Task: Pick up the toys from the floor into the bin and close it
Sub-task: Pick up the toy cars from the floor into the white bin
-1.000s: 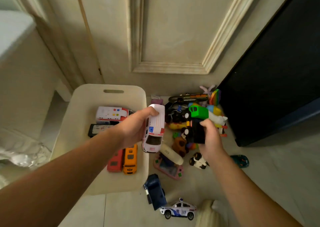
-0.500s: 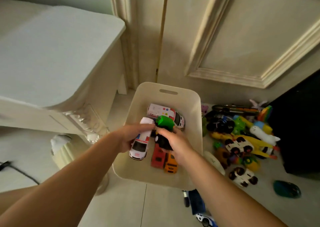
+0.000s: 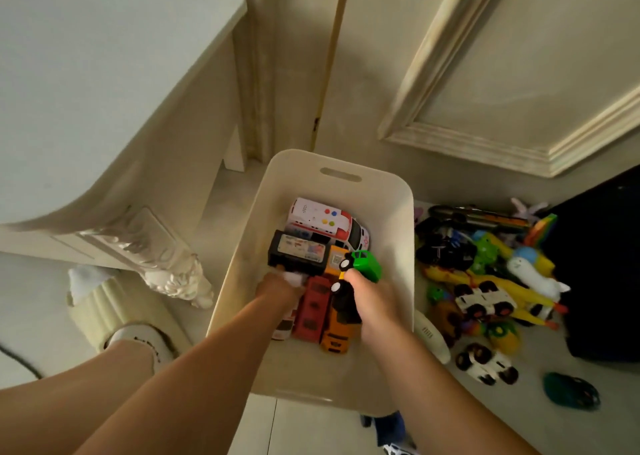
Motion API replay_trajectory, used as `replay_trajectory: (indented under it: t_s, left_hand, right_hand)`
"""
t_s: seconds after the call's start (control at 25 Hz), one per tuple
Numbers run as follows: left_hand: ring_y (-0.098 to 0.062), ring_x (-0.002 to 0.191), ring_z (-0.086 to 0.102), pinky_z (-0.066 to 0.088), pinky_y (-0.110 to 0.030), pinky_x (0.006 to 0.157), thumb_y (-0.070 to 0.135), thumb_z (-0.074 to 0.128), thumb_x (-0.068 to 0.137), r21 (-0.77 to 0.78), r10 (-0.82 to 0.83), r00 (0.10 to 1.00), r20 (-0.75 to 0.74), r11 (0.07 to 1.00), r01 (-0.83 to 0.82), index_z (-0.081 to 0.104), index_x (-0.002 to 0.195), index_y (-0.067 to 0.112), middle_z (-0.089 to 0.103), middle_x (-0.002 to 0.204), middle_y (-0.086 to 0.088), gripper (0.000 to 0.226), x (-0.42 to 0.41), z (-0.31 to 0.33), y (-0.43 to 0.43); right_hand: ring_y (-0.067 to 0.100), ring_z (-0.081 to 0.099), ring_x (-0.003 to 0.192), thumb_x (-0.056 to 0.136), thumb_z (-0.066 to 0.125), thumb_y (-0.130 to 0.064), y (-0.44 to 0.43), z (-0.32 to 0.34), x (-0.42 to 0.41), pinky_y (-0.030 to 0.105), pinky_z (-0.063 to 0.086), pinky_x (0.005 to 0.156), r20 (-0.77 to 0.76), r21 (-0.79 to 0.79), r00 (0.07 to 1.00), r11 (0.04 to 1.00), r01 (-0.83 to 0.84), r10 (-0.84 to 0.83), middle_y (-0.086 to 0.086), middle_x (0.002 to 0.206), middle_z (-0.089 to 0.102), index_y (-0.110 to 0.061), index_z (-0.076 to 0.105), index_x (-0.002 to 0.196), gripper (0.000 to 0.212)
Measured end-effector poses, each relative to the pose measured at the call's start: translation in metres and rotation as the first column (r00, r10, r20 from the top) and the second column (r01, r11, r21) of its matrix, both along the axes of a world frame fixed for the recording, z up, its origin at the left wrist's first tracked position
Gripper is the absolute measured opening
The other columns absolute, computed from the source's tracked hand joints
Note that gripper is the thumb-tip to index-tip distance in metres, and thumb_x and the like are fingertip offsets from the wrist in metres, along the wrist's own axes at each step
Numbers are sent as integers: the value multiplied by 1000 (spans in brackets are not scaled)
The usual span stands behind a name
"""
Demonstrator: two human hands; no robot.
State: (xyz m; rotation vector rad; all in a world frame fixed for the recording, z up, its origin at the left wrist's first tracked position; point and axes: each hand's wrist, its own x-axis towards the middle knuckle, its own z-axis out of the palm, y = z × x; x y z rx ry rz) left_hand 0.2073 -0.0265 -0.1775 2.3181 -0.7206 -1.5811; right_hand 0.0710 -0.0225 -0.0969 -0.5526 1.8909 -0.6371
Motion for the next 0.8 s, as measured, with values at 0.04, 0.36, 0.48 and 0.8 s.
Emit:
replay_trajectory:
  t_s: [0.04, 0.36, 0.48, 0.8]
  left_hand:
    - [-30, 95, 65, 55, -40, 88, 46, 64, 80, -2, -26, 1000, 11, 1000, 26, 58, 121, 11, 65, 112, -12, 54, 0, 2, 3]
    - [-38, 118, 58, 50, -44, 97, 11, 48, 94, 37, 188, 963, -192, 982, -185, 52, 132, 2, 57, 133, -22, 40, 12, 17, -3]
    - [-35, 122, 56, 48, -38, 93, 22, 44, 98, 5, 389, 888, -246, 916, -400, 54, 130, 0, 57, 134, -17, 41, 19, 35, -6]
    - [-38, 103, 61, 48, -46, 98, 29, 32, 98, -96, 313, 949, -34, 944, -315, 66, 103, 7, 66, 112, -21, 41, 23, 41, -2]
  right_hand:
    - [21, 68, 65, 57, 72, -39, 0, 0, -3, 40, 60, 69, -32, -10, 999, 1000, -9, 8, 1, 72, 69, -19, 63, 78, 30]
    - [10, 60, 70, 76, 72, -24, 0, -13, 19, 24, 47, 58, -121, -45, 953, 958, -284, 277, -7, 79, 59, -25, 52, 88, 23]
    - [11, 62, 81, 79, 73, -24, 1, -12, 40, 17, 45, 59, -10, -75, 928, 925, -372, 373, -7, 93, 62, -24, 50, 109, 38]
    - [20, 64, 106, 92, 56, -21, 10, -39, 82, 40, 52, 96, 117, -85, 862, 870, -486, 493, 0, 111, 70, -26, 62, 118, 27]
